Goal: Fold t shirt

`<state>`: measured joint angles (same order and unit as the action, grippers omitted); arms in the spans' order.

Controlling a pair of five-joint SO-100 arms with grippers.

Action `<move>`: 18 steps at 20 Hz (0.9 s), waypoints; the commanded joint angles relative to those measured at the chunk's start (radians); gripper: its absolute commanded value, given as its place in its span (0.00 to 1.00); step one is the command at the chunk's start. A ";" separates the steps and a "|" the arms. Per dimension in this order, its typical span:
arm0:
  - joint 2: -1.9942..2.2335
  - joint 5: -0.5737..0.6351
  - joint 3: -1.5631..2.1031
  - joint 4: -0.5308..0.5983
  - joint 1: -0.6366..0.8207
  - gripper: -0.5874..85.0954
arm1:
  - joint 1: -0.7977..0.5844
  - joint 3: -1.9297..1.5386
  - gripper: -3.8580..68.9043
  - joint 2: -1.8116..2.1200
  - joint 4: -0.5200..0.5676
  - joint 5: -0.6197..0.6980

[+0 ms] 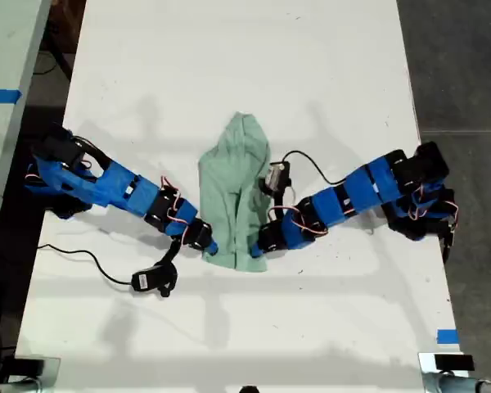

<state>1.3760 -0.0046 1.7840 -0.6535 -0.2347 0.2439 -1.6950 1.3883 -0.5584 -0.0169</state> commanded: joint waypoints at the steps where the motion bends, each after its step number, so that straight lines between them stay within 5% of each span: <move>1: 0.014 -0.060 -0.115 -0.098 -0.067 0.01 | 0.060 0.164 0.06 0.020 -0.135 -0.020; 3: 0.091 -0.081 -0.152 -0.156 -0.061 0.01 | 0.051 0.272 0.06 0.063 -0.230 0.017; 8: 0.356 -0.020 -0.152 -0.307 0.152 0.01 | -0.156 0.123 0.06 0.430 -0.255 0.117; 13: 0.413 0.044 -0.150 -0.350 0.500 0.03 | -0.514 -0.407 0.08 0.937 -0.026 0.164; 15: 0.377 0.048 -0.152 -0.334 0.606 0.16 | -0.638 -0.529 0.23 1.052 -0.005 0.207; 18: 0.354 0.057 -0.153 -0.331 0.703 0.23 | -0.719 -0.517 0.39 1.035 -0.078 0.298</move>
<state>1.7257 0.0383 1.6858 -1.0063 0.4096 -0.4403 -2.2197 2.3823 -0.6305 0.2224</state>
